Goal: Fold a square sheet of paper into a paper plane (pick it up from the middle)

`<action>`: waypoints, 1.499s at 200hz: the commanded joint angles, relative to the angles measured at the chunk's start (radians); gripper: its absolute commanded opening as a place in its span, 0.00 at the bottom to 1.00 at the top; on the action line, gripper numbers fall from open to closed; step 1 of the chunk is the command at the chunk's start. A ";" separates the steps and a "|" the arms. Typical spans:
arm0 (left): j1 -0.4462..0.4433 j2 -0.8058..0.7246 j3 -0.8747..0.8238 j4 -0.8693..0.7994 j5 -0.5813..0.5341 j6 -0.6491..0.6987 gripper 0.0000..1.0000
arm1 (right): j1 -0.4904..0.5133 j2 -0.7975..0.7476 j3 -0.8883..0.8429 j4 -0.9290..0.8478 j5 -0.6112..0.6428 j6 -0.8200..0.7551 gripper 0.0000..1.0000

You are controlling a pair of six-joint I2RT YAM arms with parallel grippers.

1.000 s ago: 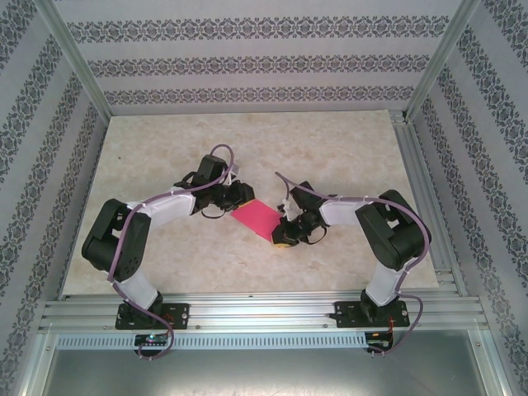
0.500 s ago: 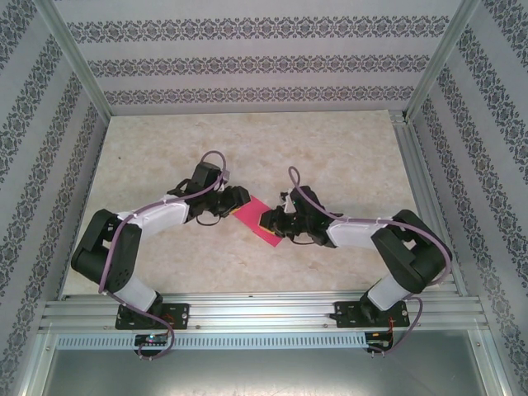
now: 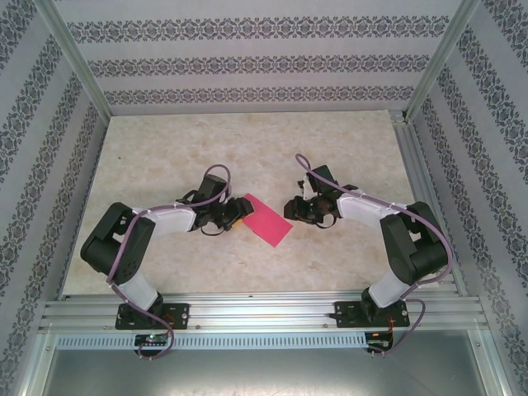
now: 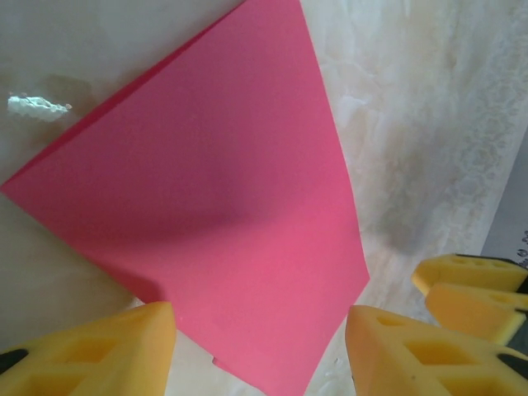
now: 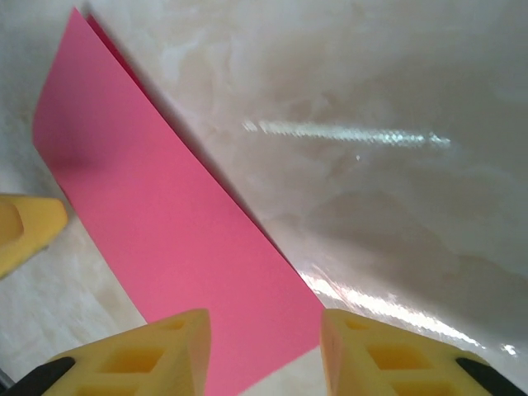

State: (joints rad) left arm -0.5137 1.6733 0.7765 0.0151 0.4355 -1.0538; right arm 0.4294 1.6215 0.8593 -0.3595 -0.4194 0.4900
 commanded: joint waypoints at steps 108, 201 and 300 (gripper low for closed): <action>-0.008 0.140 0.253 -0.146 -0.030 0.198 0.52 | -0.054 0.152 0.177 -0.138 -0.042 -0.252 0.47; -0.006 0.163 0.225 -0.081 -0.012 0.140 0.29 | -0.010 0.282 0.331 -0.199 -0.100 -0.336 0.47; -0.007 0.214 0.226 -0.121 -0.040 0.185 0.27 | 0.038 0.329 0.366 -0.253 -0.120 -0.371 0.47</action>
State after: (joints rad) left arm -0.5137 1.8717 1.0122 -0.0956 0.4118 -0.9005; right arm 0.4435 1.9350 1.2026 -0.5774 -0.4976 0.1535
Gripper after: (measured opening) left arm 0.269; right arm 0.476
